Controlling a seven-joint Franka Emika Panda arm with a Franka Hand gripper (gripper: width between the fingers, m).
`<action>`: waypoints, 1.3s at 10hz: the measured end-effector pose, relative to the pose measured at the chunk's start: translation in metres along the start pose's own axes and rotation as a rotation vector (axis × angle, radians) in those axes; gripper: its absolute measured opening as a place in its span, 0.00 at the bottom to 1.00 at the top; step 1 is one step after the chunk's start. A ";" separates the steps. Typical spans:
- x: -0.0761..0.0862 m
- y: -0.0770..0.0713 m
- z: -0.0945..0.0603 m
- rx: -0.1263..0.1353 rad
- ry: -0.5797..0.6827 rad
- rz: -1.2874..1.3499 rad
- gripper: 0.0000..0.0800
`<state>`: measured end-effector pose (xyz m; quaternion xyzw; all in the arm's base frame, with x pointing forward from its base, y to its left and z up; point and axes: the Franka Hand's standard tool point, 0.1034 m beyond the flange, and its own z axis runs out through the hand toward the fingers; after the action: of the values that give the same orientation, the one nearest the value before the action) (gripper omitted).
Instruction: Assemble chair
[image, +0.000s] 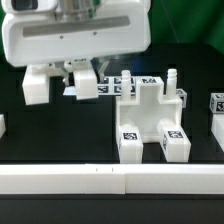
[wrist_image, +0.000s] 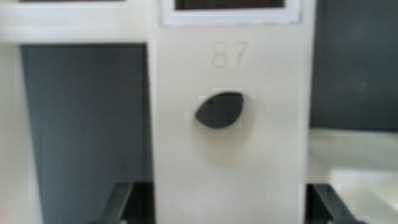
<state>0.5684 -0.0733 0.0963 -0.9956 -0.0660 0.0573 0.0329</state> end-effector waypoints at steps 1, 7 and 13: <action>-0.001 0.000 0.002 0.001 -0.004 0.001 0.36; 0.020 -0.029 -0.030 0.008 -0.006 0.096 0.36; 0.042 -0.067 -0.035 0.002 0.008 0.105 0.36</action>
Offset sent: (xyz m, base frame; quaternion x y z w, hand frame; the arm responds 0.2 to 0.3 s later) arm 0.0000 0.0000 0.0000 0.0000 0.0000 0.0000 1.0000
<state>0.6048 -0.0031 0.1309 -0.9979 -0.0136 0.0549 0.0312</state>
